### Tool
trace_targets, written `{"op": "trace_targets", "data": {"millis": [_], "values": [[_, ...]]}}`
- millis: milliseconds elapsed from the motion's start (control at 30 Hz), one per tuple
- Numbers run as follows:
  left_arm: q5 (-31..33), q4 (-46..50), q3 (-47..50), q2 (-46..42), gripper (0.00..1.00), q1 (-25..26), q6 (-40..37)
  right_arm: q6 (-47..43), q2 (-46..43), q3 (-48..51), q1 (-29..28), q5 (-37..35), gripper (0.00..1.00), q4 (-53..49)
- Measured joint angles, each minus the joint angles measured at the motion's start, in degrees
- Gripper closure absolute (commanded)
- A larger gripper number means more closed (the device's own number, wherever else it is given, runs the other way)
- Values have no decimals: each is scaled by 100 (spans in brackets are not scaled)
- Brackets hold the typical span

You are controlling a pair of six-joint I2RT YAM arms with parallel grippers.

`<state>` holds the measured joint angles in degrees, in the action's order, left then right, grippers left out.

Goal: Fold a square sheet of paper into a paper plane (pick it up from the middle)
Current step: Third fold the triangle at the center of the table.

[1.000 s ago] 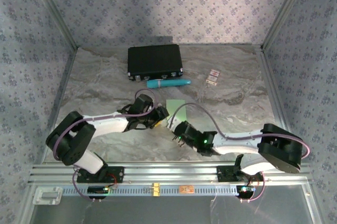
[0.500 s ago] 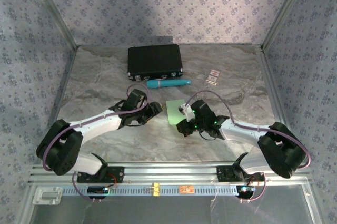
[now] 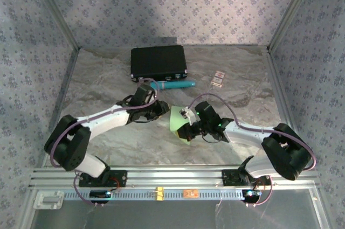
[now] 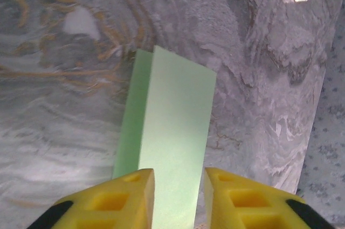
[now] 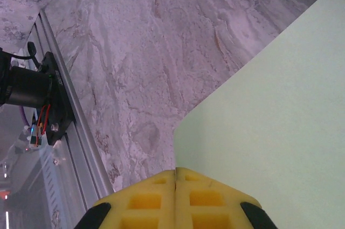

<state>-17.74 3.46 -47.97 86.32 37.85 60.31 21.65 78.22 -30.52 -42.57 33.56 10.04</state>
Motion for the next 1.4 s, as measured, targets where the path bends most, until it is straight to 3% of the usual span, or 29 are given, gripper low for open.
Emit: {"op": "trace_targets", "data": {"millis": [300, 700, 1400], "values": [[-570, -103, -817, 1158, 93, 2, -289, 0, 22, 149, -11, -24, 98, 107], [-955, -22, -1436, 2516, 96, 20, -737, -2, 181, 184, -22, -120, 98, 212], [-994, -17, -1565, 2634, 96, 94, -951, -133, 184, 181, 166, -1316, 99, -302]]}}
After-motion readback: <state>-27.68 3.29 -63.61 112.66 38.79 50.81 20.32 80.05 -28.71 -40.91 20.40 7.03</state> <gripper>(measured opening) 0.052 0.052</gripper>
